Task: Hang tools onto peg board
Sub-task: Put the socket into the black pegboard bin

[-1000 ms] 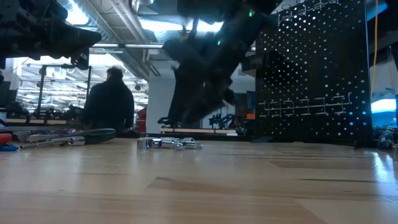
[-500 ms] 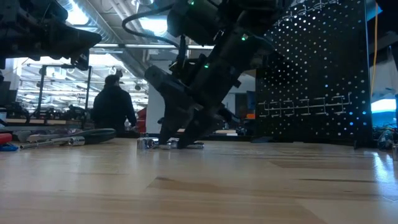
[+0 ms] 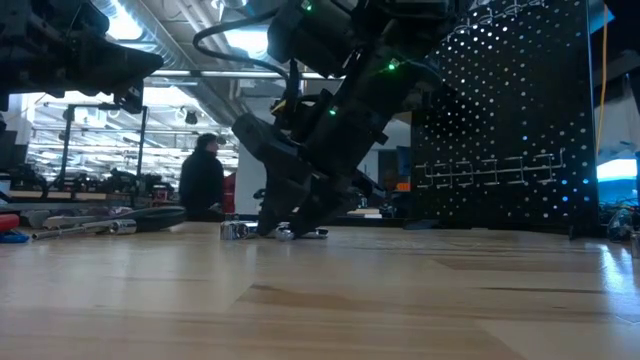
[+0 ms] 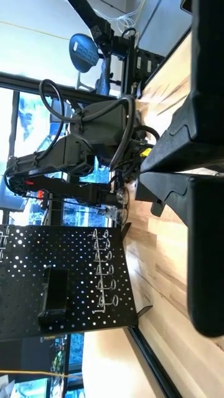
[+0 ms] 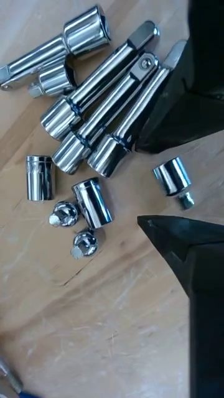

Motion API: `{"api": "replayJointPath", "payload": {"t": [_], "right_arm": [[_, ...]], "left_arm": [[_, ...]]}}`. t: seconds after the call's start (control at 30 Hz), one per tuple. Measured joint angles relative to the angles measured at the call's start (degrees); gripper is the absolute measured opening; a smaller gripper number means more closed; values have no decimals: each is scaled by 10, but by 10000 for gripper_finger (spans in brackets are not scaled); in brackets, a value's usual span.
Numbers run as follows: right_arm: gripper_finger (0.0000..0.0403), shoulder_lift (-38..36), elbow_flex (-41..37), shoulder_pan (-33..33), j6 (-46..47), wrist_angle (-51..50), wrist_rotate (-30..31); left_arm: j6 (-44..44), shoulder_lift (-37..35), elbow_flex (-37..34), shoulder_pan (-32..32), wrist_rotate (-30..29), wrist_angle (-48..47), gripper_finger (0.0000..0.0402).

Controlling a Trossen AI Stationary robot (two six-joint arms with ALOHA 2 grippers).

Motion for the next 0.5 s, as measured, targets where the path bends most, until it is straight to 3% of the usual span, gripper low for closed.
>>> {"api": "replayJointPath", "payload": {"t": [0.5], "right_arm": [[182, -21, -2, 1, -19, -11, 13]], "left_arm": [[0, 0, 0, 0, 0, -2, 1]]}}
